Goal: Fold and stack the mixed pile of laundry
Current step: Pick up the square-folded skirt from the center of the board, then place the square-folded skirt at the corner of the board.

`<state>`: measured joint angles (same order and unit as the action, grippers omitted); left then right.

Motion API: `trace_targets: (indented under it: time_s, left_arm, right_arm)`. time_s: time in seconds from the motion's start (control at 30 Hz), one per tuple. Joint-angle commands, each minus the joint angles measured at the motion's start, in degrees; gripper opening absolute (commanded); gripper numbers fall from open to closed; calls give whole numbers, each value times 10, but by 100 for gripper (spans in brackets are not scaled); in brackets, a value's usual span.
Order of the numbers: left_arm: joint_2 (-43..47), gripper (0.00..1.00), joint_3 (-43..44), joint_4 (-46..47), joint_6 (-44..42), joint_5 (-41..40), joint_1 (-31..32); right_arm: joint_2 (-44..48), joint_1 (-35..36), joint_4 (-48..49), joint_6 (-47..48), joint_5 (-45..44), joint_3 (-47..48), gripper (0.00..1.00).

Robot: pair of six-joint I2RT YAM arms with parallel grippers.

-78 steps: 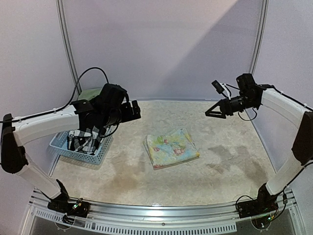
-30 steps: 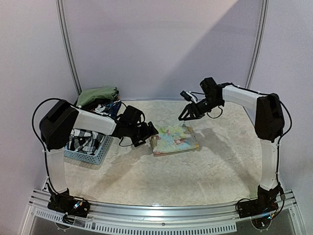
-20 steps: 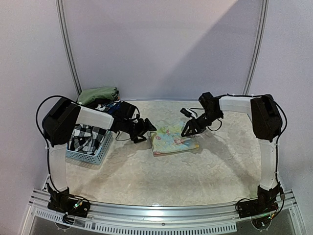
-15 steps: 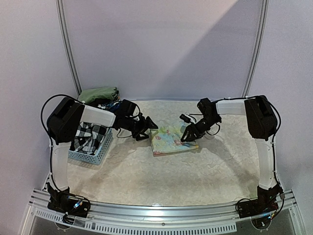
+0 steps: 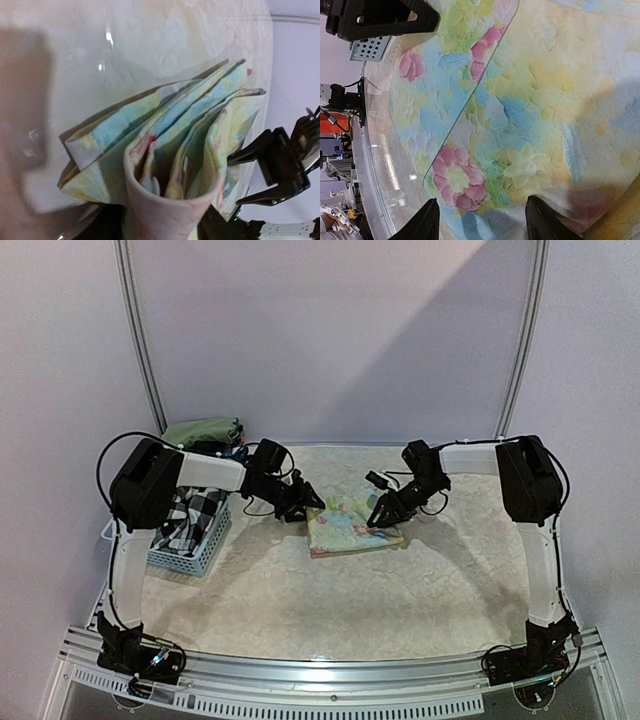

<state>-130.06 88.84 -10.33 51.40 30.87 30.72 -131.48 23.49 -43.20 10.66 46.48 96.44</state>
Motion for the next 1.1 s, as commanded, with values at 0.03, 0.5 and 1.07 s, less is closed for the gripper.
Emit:
trace_targets:
  time_s: [0.03, 0.5, 1.07]
  left_arm:
    - [-35, 34, 41, -68, -40, 0, 1]
    - [-116, 0, 415, -476, -325, -203, -7]
    - [-146, 0, 602, -556, -552, -568, -39]
  right_arm:
    - [-30, 2, -23, 4, -17, 5, 59]
    - [181, -31, -94, 88, -48, -91, 60]
    - [221, -30, -76, 88, -40, -152, 60]
